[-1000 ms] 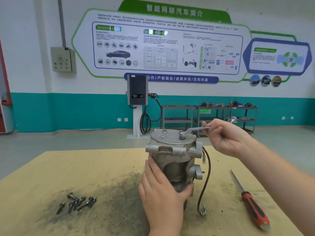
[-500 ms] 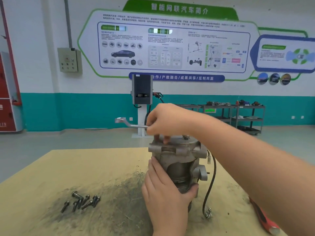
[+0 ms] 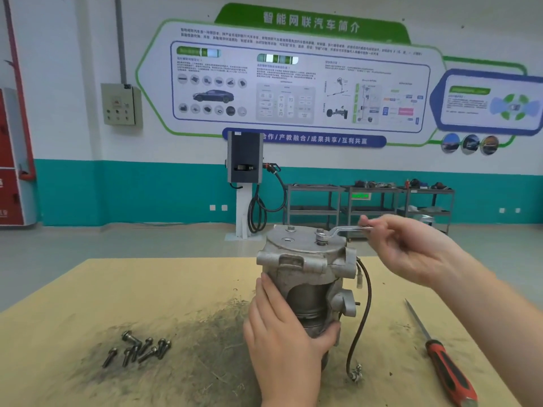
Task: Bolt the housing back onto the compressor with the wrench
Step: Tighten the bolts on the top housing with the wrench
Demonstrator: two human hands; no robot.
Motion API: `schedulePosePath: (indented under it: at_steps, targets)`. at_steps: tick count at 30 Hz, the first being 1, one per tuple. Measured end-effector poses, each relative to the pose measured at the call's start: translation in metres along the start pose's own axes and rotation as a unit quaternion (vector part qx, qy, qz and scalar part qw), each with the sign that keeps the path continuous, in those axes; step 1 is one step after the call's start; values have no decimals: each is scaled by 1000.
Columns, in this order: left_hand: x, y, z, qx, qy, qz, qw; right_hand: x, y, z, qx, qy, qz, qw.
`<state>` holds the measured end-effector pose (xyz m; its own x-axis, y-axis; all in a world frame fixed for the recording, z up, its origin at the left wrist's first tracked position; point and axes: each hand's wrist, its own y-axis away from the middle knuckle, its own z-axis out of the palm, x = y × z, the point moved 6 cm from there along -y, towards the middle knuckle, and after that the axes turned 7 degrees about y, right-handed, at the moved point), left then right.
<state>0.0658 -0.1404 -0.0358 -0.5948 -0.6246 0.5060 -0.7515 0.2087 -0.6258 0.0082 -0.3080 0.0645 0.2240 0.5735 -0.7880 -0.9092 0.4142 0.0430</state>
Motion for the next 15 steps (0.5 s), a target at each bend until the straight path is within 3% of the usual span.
schedulePosePath:
  at_steps: [2,3,4,6,8,10,11,12,15]
  targets:
    - [0,0,0,2,3,1,1000,5,30,-4,-3,142,-102,985]
    - [0,0,1,3,5,2,1000,5,46,0,13,253,-202,946]
    - [0,0,1,4,7,2,1000,4,62,9,34,365,-313,876]
    - [-1,0,2,4,10,0,1000,10,88,47,31,561,-477,676]
    - [-1,0,2,6,15,0,1000,20,91,89,-7,695,-505,512]
    - [-1,-1,4,6,20,2,1000,30,72,126,-43,781,-466,413]
    - [-1,-1,4,7,22,2,1000,35,57,142,-67,812,-434,386]
    - [0,-2,4,8,23,1,1000,37,40,153,-87,829,-400,381]
    - [1,-3,4,7,12,4,1000,29,-25,163,-110,842,-239,471]
